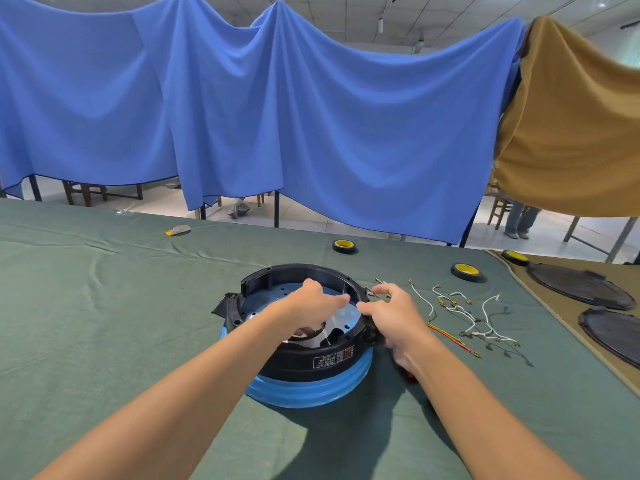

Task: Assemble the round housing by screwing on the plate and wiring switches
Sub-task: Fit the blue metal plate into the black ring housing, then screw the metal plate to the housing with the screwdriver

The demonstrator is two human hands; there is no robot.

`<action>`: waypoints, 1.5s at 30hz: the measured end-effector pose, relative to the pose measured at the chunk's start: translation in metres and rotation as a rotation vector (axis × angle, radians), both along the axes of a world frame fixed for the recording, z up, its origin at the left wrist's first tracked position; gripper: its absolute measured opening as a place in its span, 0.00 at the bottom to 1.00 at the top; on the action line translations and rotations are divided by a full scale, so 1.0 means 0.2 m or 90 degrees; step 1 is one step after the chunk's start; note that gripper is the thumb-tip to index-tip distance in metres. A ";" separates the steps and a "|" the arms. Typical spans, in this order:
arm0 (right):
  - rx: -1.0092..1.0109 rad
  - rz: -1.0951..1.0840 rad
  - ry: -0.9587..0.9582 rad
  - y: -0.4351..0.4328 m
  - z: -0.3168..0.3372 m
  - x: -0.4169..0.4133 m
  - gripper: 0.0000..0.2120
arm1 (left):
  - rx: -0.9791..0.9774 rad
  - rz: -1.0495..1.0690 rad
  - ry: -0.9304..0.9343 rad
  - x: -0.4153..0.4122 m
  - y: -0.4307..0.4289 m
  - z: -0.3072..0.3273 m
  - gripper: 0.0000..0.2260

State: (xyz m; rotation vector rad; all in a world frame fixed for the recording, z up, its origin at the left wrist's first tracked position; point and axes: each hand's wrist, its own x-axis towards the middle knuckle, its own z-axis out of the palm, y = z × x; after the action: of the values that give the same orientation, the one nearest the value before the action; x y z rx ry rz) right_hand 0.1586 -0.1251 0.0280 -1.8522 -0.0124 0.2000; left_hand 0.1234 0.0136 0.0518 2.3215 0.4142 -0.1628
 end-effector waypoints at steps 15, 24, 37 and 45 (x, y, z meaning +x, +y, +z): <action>0.051 0.045 0.096 0.04 -0.05 -0.21 0.35 | -0.088 0.117 0.021 -0.01 -0.06 0.04 0.45; 0.084 0.094 0.152 0.00 0.01 -0.26 0.22 | -0.057 0.128 -0.012 0.01 -0.07 0.00 0.43; 0.132 0.094 0.189 0.03 0.03 -0.29 0.18 | -0.044 0.115 0.067 0.00 0.07 0.02 0.35; 0.169 0.069 0.190 0.04 0.05 -0.32 0.07 | -0.012 0.130 0.004 0.03 0.01 0.01 0.48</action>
State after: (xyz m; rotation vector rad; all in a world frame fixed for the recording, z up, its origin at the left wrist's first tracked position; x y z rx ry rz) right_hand 0.0953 -0.1177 0.0373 -1.5442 0.0652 0.5245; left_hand 0.1292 0.0158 0.0547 2.2441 0.6463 -0.0748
